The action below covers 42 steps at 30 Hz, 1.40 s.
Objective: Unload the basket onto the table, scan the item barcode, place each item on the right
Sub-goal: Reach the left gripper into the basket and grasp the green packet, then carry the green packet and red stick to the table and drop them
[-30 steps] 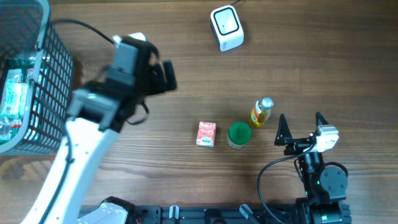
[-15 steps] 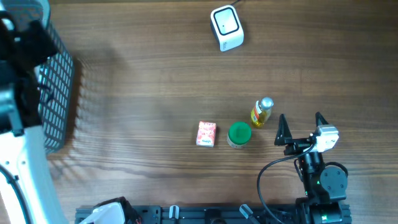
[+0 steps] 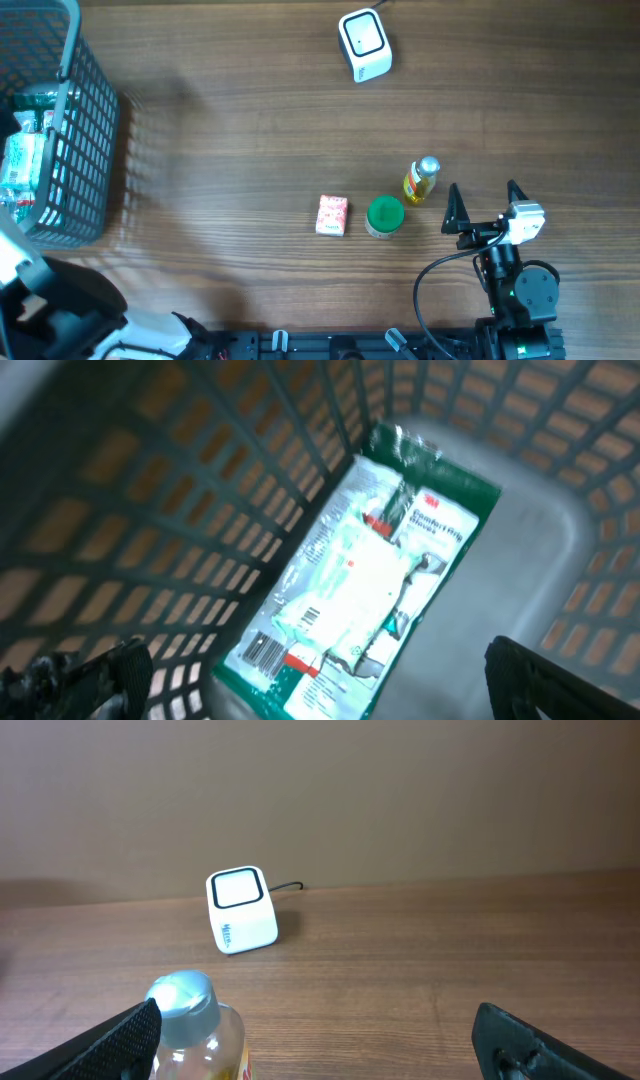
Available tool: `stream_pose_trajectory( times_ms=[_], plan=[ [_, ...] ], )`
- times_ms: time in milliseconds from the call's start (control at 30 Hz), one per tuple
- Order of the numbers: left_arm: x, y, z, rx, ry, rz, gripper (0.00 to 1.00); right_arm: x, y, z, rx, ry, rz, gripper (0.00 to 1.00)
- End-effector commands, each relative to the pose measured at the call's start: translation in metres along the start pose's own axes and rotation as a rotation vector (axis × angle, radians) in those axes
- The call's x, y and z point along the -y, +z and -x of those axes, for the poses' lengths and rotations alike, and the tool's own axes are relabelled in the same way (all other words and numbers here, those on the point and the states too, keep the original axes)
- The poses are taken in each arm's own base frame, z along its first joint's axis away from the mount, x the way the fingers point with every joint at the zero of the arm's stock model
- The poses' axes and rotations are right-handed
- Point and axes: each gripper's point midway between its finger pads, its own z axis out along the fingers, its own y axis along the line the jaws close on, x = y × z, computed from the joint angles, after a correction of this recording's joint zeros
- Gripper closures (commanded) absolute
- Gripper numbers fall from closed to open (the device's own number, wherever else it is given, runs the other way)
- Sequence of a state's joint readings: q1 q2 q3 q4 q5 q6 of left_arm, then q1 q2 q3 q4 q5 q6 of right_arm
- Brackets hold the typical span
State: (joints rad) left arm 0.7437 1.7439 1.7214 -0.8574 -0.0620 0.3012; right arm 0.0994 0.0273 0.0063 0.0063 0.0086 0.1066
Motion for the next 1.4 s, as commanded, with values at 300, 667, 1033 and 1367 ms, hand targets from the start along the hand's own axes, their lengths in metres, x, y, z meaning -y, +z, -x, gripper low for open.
stream_pose_trajectory(
  times_ms=[300, 667, 1033, 1367],
  plan=[
    [0.011, 0.133, -0.059, -0.135, 0.255, -0.267, 0.00, 0.003, 0.000, 0.001, 0.006, -0.010, -0.018, 0.00],
    [0.013, 0.177, -0.069, -0.094, 0.263, -0.325, 0.00, 0.003, 0.000, 0.001, 0.006, -0.009, -0.018, 0.00],
    [0.032, 0.217, -0.131, -0.245, 0.207, -0.431, 0.00, 0.003, 0.000, 0.001, 0.006, -0.009, -0.018, 0.00],
    [0.072, 0.213, -0.157, -0.343, 0.094, -0.589, 0.28, 0.003, 0.000, 0.001, 0.006, -0.009, -0.018, 0.00]
  ],
)
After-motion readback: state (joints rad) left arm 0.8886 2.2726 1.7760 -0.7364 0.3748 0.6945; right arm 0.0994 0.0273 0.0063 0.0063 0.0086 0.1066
